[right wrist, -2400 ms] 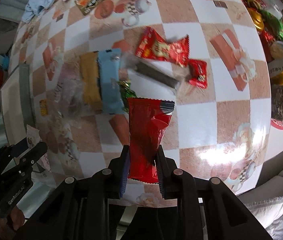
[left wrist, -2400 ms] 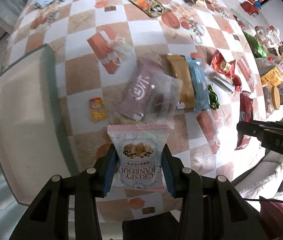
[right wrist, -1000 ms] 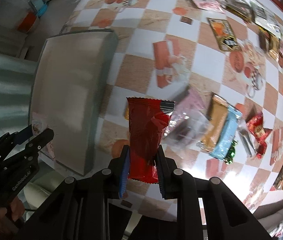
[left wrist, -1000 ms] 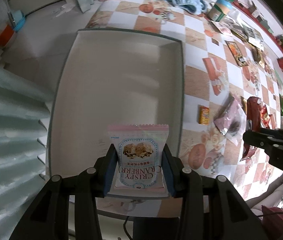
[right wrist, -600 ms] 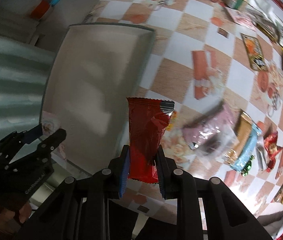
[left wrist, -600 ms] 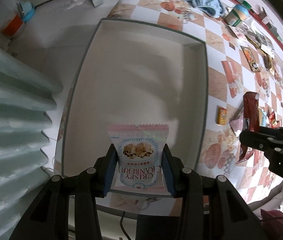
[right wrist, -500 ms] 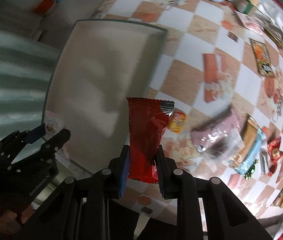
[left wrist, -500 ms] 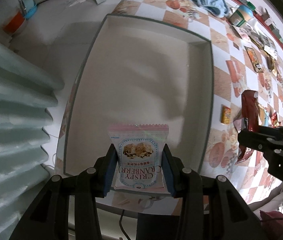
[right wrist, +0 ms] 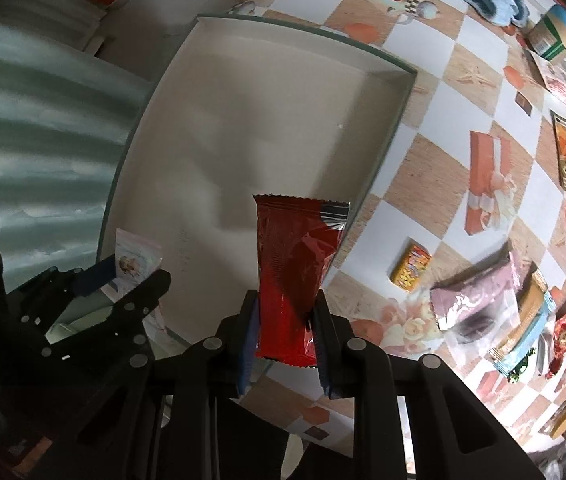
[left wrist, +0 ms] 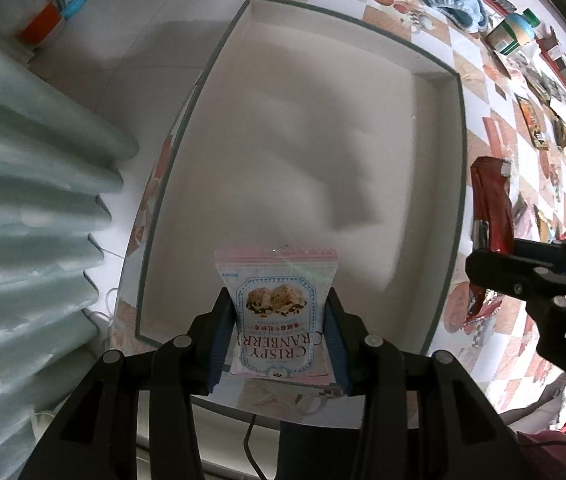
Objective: Organize snacks
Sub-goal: 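Carry both packets over the white tray with the left and right tools, then open both tools to drop the packets into the white tray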
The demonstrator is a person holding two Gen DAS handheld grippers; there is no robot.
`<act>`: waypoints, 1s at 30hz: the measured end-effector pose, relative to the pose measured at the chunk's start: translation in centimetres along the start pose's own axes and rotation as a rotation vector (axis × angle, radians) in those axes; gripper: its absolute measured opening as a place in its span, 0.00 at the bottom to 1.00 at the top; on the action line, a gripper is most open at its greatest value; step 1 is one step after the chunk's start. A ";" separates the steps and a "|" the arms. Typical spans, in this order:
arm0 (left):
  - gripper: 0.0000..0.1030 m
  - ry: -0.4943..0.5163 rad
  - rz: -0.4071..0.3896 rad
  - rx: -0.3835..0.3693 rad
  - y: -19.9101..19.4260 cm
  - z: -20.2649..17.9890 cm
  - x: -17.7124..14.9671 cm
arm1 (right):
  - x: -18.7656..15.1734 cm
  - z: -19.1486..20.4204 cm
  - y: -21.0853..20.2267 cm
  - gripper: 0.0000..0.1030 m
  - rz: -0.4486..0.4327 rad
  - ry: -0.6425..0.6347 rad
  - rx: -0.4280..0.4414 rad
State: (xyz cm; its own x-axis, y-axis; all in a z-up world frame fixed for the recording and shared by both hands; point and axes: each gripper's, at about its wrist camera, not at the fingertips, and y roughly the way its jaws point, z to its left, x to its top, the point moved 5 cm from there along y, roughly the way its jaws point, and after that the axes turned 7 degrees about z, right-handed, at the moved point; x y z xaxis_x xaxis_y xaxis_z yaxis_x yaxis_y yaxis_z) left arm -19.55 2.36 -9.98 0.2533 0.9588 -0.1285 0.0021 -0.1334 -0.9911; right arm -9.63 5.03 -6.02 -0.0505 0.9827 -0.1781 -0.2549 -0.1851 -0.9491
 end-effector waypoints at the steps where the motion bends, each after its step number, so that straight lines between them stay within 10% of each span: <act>1: 0.45 -0.002 0.002 0.002 0.3 0.2 0.0 | 0.2 0.3 0.3 0.26 0.003 -0.004 0.001; 17: 0.47 0.034 0.017 0.045 1.0 -0.2 0.5 | 1.6 2.7 3.5 0.26 0.045 -0.022 0.073; 19: 0.52 0.036 0.018 0.047 0.9 -0.3 0.5 | 1.1 2.5 3.4 0.38 0.043 -0.022 0.082; 21: 0.61 0.035 0.010 0.058 0.7 -0.4 0.5 | 1.2 2.3 3.4 0.74 0.027 -0.025 0.081; 30: 0.77 0.034 -0.012 0.070 -0.2 -1.6 0.6 | 0.8 0.2 3.4 0.74 -0.003 0.007 0.072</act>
State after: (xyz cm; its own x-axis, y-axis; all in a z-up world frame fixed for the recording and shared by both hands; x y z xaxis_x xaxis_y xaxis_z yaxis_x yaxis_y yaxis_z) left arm -17.86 2.56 -9.78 0.2866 0.9510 -0.1161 -0.0622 -0.1024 -0.9928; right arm -10.75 5.13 -9.34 -0.0431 0.9831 -0.1778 -0.3240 -0.1821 -0.9284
